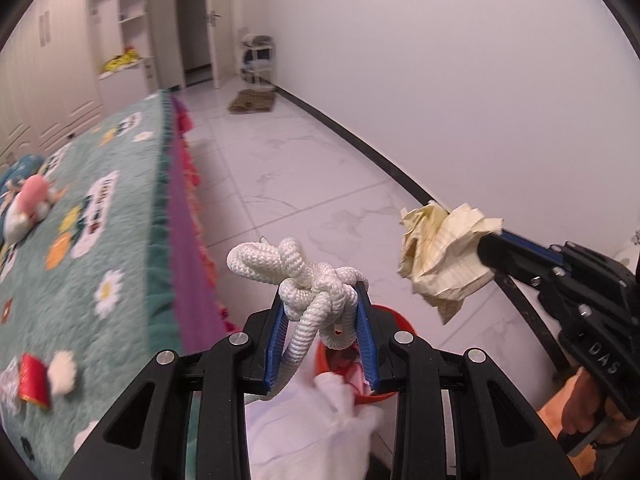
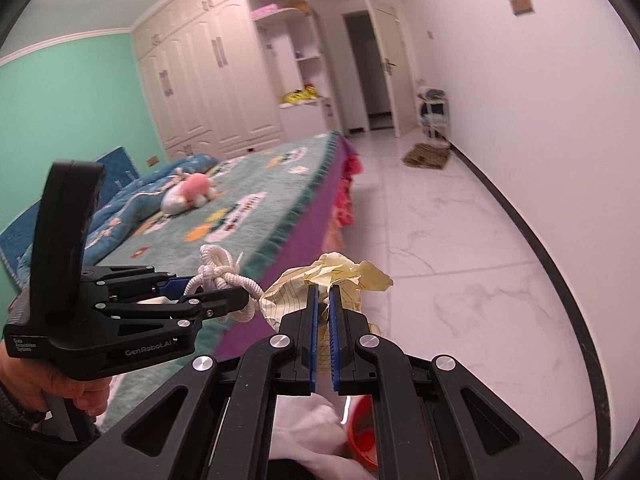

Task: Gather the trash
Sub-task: 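Carry the rope and yellow paper off the bed over the orange bin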

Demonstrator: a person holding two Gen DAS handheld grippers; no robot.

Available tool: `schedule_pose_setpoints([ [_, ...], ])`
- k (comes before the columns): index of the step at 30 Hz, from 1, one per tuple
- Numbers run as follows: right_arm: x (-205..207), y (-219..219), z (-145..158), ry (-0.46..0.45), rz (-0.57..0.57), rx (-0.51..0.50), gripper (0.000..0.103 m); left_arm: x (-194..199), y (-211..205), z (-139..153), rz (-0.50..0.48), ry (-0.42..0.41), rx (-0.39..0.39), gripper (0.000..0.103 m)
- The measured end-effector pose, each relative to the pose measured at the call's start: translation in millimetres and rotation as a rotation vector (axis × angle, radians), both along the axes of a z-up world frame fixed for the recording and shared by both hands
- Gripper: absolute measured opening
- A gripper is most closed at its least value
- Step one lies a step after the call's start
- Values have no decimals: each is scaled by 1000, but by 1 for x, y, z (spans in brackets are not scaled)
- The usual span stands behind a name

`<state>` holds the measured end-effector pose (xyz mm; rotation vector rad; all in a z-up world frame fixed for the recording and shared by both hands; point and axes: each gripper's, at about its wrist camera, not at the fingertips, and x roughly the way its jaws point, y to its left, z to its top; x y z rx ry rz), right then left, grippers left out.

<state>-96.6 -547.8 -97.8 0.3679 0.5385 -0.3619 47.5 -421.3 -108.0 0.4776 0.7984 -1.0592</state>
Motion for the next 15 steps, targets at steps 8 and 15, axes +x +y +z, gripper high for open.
schedule_pose_setpoints([
  [8, -15, -48, -53, 82, -91, 80, 5, -7, -56, -44, -93, 75, 59, 33],
  [15, -12, -81, -114, 173, -147, 155, 5, -5, -89, -92, -139, 150, 141, 34],
])
